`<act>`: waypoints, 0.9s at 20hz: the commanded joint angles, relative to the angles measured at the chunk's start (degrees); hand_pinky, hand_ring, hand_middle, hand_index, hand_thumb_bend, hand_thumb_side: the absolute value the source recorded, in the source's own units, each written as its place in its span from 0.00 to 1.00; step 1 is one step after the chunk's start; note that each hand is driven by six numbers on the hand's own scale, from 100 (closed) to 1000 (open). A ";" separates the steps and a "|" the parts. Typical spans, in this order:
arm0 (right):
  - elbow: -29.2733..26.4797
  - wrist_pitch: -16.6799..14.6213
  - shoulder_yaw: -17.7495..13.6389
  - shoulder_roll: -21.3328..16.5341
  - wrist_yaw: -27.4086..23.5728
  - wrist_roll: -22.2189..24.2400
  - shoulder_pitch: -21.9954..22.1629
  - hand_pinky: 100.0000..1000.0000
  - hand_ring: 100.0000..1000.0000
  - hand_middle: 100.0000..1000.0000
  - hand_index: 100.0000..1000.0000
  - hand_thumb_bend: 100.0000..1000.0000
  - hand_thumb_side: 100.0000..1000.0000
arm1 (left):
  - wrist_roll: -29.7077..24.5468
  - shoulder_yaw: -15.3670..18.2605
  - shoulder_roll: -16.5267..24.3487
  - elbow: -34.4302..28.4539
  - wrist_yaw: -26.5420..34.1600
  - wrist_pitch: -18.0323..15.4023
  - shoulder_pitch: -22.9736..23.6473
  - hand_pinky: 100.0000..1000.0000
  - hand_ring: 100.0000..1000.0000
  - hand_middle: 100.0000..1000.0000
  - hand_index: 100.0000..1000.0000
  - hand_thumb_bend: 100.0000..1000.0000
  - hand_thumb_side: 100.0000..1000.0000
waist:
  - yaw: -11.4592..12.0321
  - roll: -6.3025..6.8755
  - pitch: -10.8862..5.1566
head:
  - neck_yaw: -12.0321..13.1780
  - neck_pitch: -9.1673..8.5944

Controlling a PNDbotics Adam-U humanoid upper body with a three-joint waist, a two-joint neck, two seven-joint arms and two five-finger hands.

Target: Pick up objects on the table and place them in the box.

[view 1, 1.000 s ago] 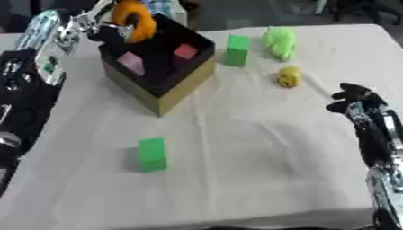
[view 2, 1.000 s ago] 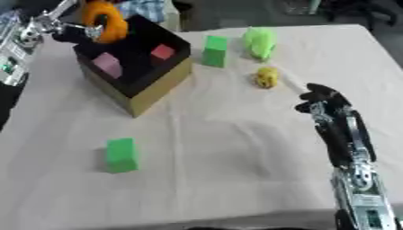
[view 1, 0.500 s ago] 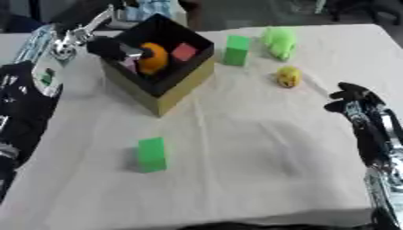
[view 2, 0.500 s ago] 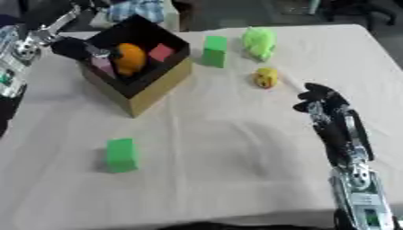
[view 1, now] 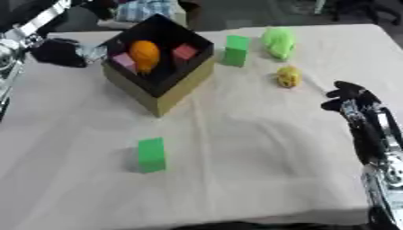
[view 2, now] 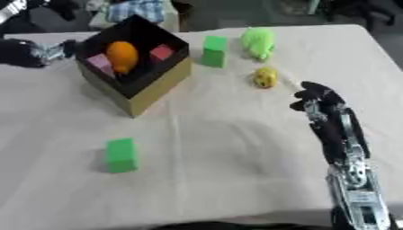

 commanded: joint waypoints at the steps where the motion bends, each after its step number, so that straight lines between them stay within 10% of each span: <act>1: -0.62 -0.03 -0.17 -1.35 0.17 -0.14 -0.63 0.66 0.54 0.57 0.75 0.00 0.53 | -7.09 -2.87 5.06 -3.56 3.13 0.37 1.10 0.80 0.65 0.59 0.79 0.28 0.44 | -0.16 0.85 -0.97 | -0.37 -0.33; 18: -0.56 0.14 0.12 -1.58 0.36 0.26 -0.51 0.66 0.54 0.57 0.75 0.00 0.53 | -22.36 -13.38 7.98 -3.20 -4.41 -6.18 3.21 0.81 0.70 0.66 0.83 0.38 0.37 | -0.81 1.82 -1.27 | -1.04 -0.59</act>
